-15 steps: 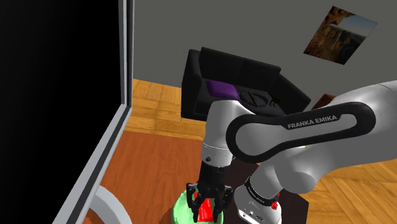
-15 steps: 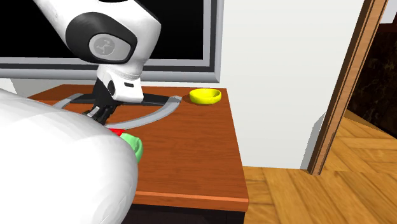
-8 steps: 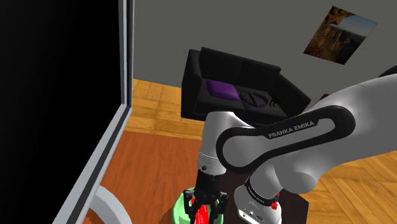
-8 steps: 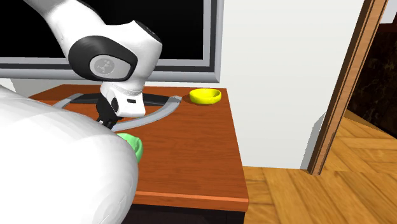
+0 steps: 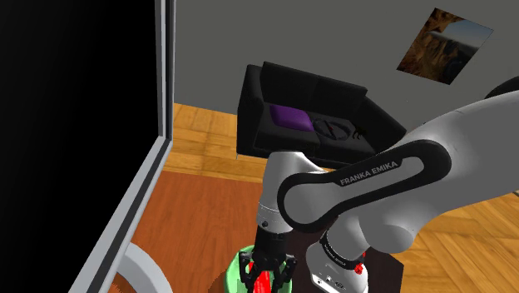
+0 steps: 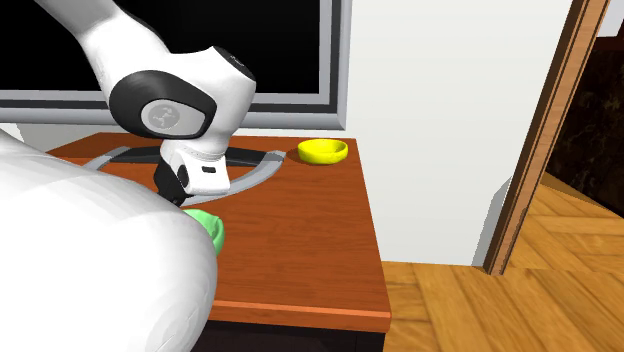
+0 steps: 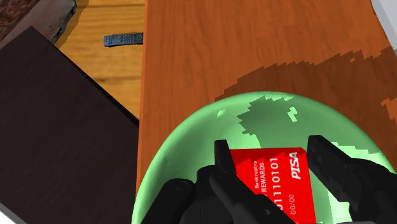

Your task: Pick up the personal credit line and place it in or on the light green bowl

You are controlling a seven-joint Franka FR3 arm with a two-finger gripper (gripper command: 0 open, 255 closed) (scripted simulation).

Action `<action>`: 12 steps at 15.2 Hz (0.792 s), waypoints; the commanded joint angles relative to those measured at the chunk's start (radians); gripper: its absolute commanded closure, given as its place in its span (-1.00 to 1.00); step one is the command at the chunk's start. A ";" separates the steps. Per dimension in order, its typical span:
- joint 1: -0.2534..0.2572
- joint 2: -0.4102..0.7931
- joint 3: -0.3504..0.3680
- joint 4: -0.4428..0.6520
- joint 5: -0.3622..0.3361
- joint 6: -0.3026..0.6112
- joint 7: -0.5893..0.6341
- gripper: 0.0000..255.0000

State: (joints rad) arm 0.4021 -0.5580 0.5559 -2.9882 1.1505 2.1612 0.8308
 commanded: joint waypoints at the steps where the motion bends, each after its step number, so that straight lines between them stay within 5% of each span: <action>1: 0.000 0.001 0.000 0.000 0.001 0.001 0.000 1.00; 2: 0.000 0.000 0.000 0.000 0.000 0.000 0.000 1.00; 3: 0.000 0.000 0.000 0.000 0.000 0.000 0.000 -1.00; 8: 0.000 0.000 0.000 0.000 0.000 0.000 0.000 -1.00; 12: -0.062 -0.139 -0.108 0.020 -0.168 -0.168 0.057 -1.00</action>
State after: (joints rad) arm 0.3556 -0.6642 0.4741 -2.9719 1.0240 2.0355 0.8764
